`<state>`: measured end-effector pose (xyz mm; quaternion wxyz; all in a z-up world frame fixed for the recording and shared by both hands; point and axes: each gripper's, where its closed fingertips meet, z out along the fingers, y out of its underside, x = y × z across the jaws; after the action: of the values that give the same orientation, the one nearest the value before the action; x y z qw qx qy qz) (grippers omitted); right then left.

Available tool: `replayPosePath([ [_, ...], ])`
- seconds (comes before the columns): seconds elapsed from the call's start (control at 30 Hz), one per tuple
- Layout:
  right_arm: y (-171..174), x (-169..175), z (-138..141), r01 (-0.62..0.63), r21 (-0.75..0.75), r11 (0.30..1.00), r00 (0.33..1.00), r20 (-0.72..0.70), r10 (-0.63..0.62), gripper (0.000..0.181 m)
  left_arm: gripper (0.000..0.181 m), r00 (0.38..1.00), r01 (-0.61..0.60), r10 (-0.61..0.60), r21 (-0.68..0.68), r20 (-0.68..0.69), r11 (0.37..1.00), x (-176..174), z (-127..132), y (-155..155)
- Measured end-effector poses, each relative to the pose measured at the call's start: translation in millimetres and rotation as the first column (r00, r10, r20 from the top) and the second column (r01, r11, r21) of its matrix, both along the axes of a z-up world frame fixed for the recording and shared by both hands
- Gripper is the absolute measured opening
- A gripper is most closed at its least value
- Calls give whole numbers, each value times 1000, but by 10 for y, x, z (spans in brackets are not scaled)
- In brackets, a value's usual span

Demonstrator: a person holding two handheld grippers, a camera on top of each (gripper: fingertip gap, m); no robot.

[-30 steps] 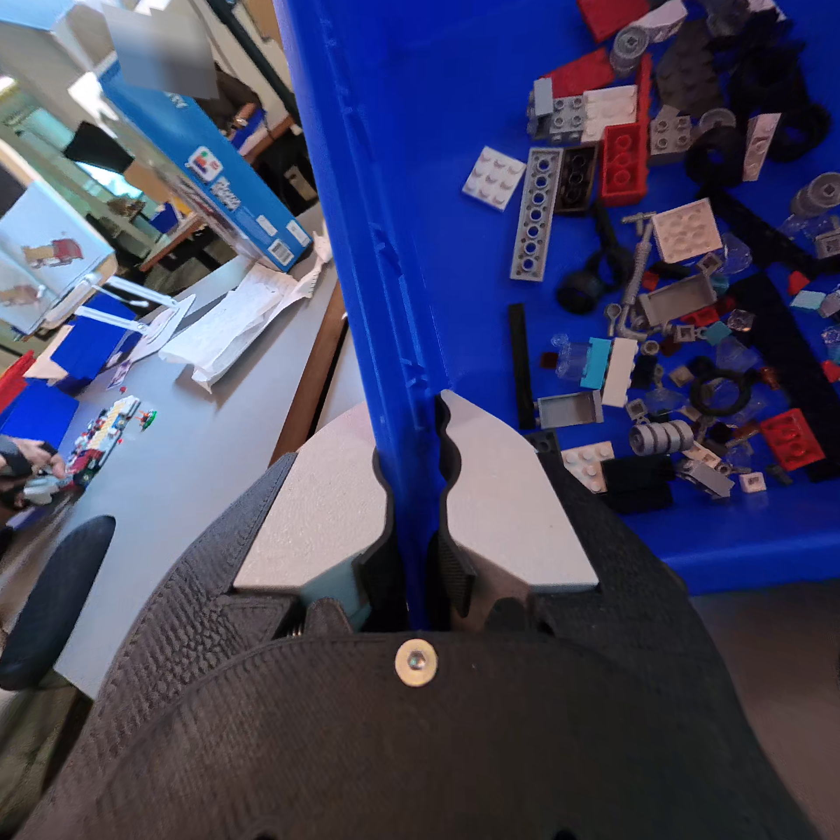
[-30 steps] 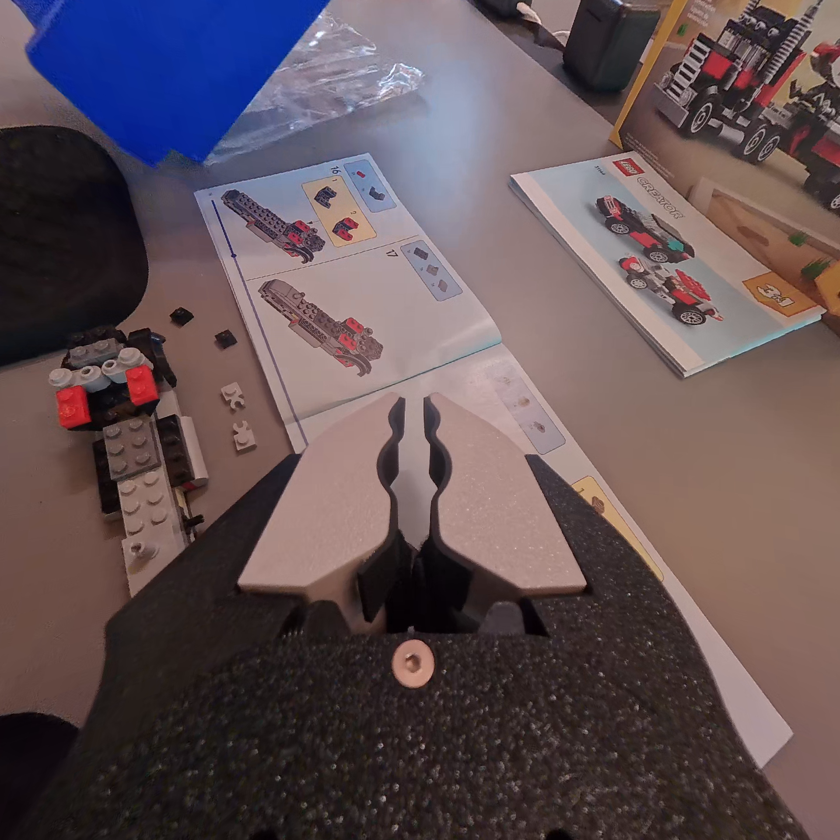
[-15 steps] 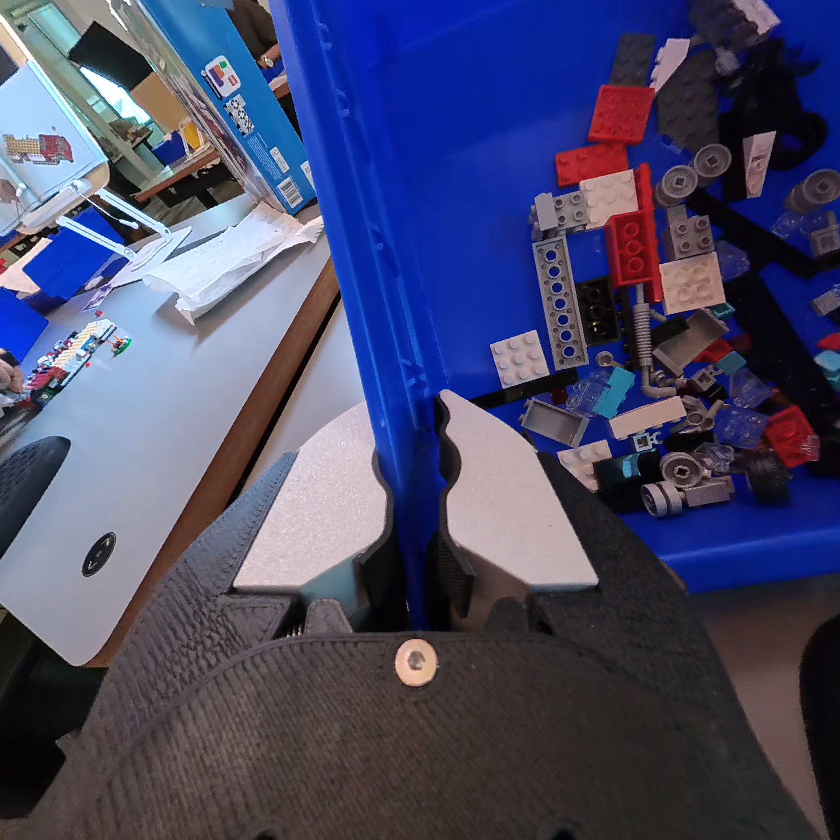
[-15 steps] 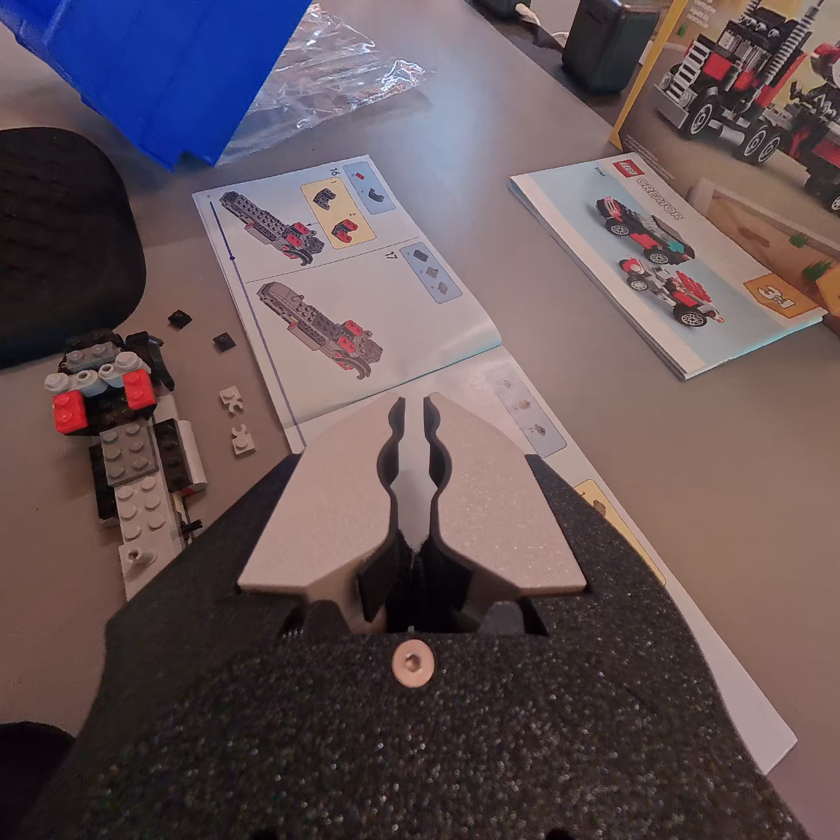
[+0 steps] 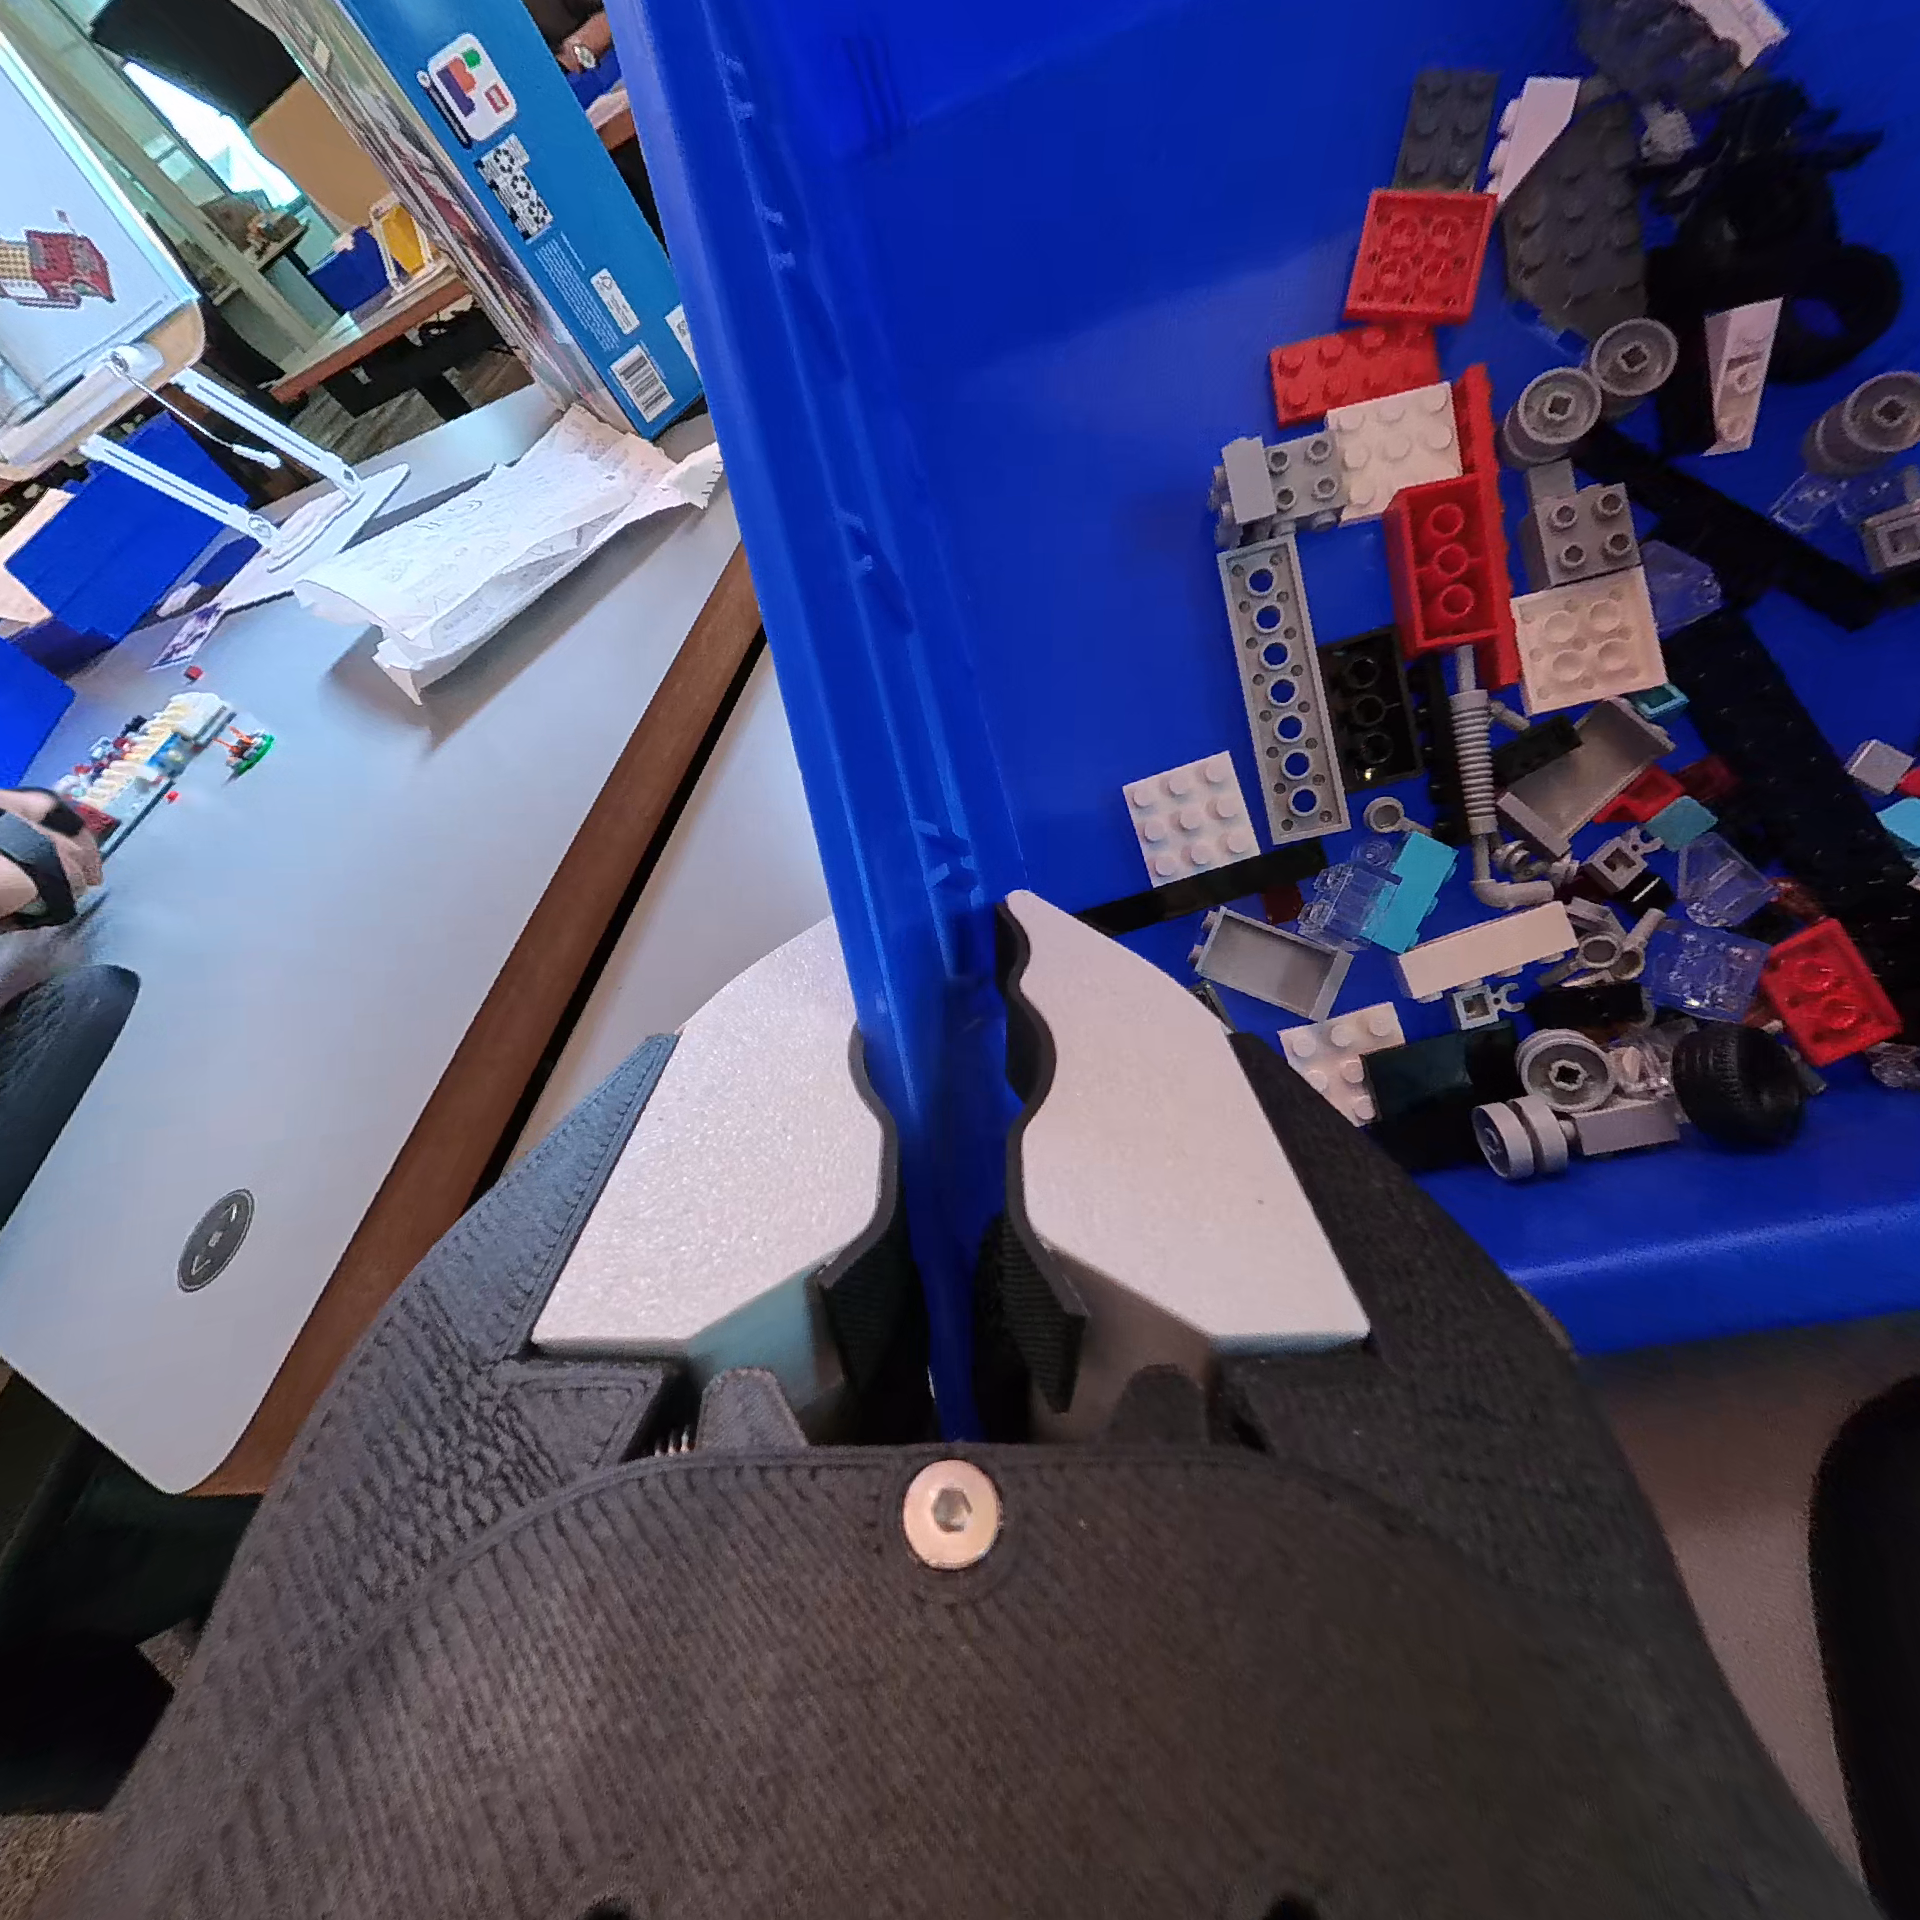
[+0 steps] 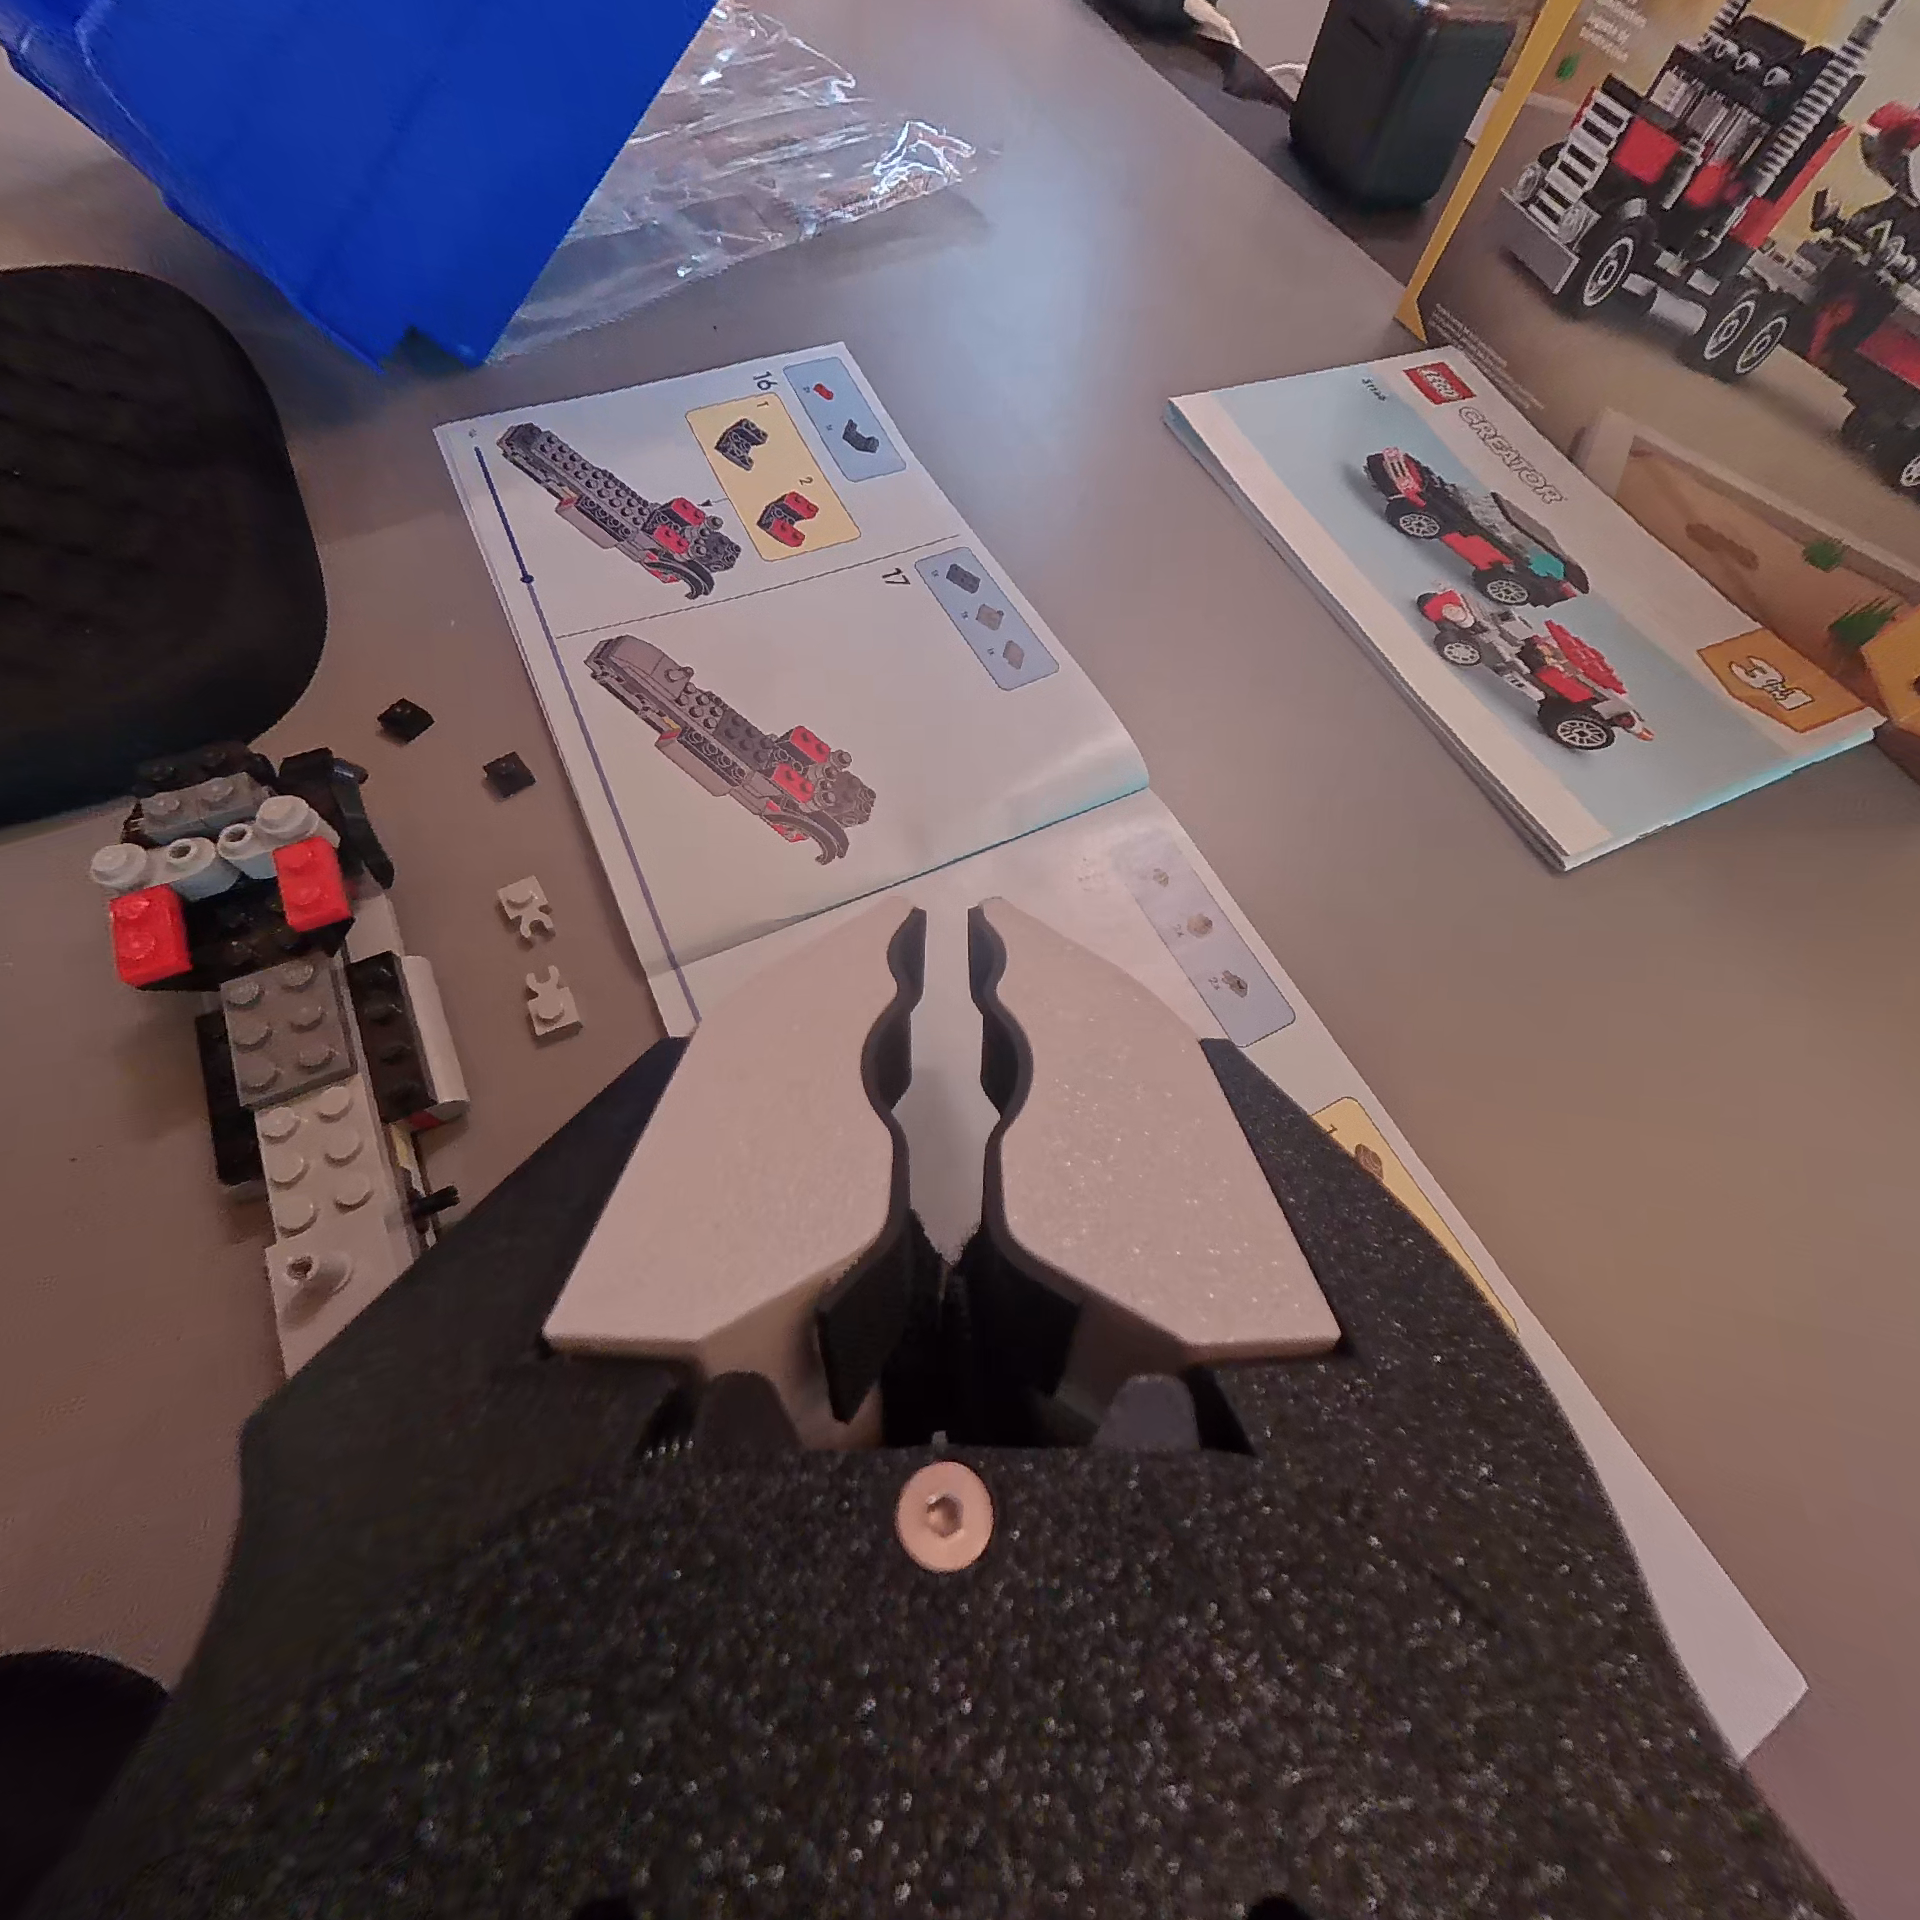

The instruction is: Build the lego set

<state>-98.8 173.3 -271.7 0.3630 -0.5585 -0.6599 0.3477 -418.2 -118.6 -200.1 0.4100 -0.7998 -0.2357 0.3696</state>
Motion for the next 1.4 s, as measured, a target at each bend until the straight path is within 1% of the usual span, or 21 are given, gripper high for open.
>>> replayPosePath([
  [0.67,-1,4,12,0,3,1000,1000,-4,0,8,15,999,-40,39,-73,-19,997,37,83,-11],
  [0.97,-16,3,46,-5,6,1000,1000,-18,5,8,15,996,-82,77,-161,-37,983,90,199,-30],
  [1.4,-16,11,57,-4,10,1000,1000,-20,5,8,17,994,-110,109,-225,-19,968,86,168,-88],
])
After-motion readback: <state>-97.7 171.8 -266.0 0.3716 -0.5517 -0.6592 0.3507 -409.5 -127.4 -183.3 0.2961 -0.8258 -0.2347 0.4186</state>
